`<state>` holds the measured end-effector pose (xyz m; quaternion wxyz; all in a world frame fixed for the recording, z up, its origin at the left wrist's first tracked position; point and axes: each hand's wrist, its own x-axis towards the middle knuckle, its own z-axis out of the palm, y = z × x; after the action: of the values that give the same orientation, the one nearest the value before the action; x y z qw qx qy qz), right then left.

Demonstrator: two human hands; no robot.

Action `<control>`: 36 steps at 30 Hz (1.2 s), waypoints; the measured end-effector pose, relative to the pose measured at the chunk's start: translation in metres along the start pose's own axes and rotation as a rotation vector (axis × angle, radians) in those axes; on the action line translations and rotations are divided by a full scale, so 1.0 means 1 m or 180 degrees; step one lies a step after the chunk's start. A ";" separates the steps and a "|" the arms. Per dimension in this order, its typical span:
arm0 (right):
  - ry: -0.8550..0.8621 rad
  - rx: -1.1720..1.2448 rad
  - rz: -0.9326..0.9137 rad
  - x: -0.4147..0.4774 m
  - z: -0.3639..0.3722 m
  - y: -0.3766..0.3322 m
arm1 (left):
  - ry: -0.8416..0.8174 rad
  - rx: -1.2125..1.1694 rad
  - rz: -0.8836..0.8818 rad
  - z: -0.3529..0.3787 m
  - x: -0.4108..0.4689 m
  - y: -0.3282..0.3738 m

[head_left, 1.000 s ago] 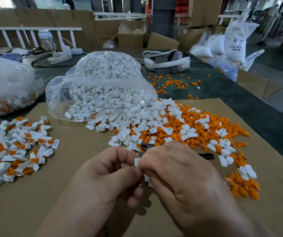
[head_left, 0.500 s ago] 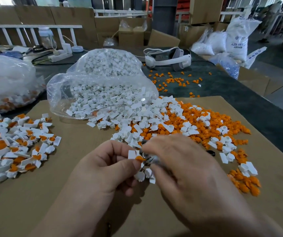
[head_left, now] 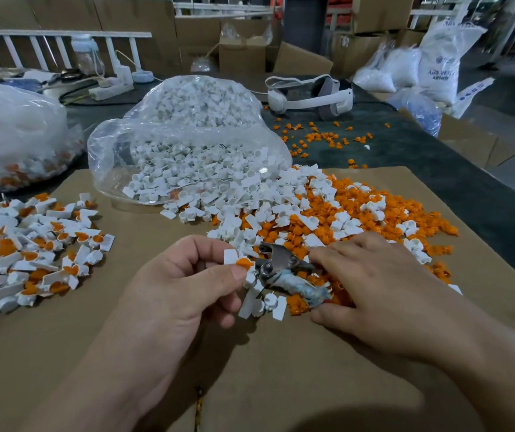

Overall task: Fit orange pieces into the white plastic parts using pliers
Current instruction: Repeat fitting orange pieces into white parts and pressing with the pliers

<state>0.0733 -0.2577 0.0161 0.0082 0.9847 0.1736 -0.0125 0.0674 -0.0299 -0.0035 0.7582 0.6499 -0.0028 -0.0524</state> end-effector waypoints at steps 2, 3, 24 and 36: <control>0.0138 0.0029 -0.0056 0.003 0.001 -0.002 | 0.0008 0.0038 0.0015 0.001 -0.001 0.001; 0.0240 0.0013 -0.0061 0.004 0.002 -0.004 | 0.0016 0.0032 0.0017 0.000 -0.001 0.002; 0.0593 0.0543 -0.0358 -0.007 -0.015 -0.021 | 0.0111 0.0094 0.0638 0.011 -0.008 0.014; 0.0536 0.0505 -0.0384 -0.009 -0.014 -0.022 | -0.0002 0.0854 0.1016 0.001 -0.005 0.005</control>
<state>0.0574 -0.2398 0.0305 -0.0851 0.9676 0.2310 0.0560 0.0625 -0.0297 0.0015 0.6635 0.7363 -0.1129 0.0691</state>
